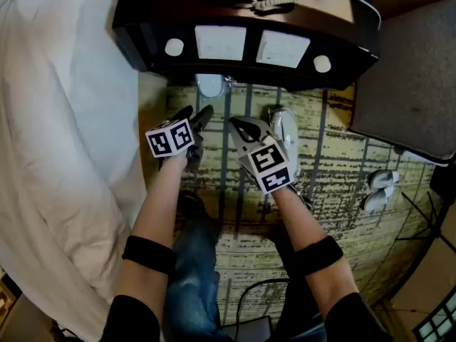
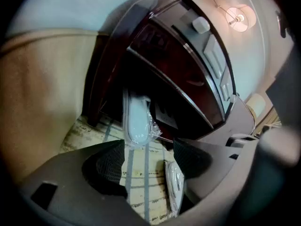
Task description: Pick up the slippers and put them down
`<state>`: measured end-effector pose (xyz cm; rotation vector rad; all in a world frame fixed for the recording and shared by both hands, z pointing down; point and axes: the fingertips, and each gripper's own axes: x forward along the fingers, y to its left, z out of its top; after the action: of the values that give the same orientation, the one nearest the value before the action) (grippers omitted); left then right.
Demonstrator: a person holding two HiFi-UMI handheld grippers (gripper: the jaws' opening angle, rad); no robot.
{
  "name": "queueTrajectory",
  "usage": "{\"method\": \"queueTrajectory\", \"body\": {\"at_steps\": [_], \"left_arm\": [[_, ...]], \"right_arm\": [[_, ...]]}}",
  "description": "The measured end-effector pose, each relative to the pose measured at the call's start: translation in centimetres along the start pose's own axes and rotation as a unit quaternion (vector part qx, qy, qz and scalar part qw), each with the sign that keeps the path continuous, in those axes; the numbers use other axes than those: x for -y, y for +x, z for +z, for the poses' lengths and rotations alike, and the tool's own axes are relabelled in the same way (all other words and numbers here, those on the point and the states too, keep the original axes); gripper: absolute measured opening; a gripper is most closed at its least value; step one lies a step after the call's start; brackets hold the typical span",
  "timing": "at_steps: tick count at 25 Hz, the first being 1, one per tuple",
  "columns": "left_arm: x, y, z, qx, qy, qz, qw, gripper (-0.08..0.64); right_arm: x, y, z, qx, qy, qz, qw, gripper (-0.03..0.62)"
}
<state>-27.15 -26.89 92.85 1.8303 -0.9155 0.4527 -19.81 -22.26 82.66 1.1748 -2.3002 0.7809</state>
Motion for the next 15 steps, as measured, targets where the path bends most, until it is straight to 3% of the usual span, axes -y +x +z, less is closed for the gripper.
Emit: {"method": "queueTrajectory", "body": {"at_steps": [9,15], "left_arm": [[-5.1,6.3,0.2,0.001,-0.008,-0.03,0.9995,0.394],[-4.8,9.2,1.4,0.008,-0.027,-0.094,0.9952,0.425]], "right_arm": [[1.7,6.3,-3.1,0.022,0.004,0.009,1.0,0.002],[2.0,8.2,-4.5,0.032,0.009,0.015,0.999,0.002]]}}
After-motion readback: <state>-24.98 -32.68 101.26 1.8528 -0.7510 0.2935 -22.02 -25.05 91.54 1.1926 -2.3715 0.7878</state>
